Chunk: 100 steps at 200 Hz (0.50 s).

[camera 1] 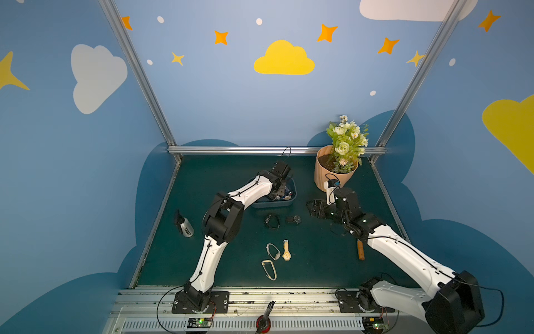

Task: Put the watch into the storage box
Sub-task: Place the watch in the storage box.

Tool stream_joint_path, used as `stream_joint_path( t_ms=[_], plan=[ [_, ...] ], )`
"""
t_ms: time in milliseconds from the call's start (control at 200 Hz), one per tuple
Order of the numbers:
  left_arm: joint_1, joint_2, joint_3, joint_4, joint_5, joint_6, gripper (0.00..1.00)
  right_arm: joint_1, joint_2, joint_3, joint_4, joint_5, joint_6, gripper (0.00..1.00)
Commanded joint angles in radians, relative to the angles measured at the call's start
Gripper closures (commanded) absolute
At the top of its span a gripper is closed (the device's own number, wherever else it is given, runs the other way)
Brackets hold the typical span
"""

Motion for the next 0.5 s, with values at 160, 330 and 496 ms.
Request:
stream_joint_path(
  t_ms=[160,330,496],
  plan=[
    [0.004,-0.178,-0.046,0.018,0.050,-0.008,0.31,-0.004,0.007,0.010,-0.013,0.000,0.006,0.16],
    [0.004,-0.330,-0.148,0.089,0.106,-0.030,0.08,-0.004,0.023,0.018,-0.012,-0.005,0.008,0.16],
    [0.006,-0.520,-0.345,0.192,0.133,-0.063,0.00,-0.003,0.035,0.029,-0.018,-0.010,0.012,0.17]
  ],
)
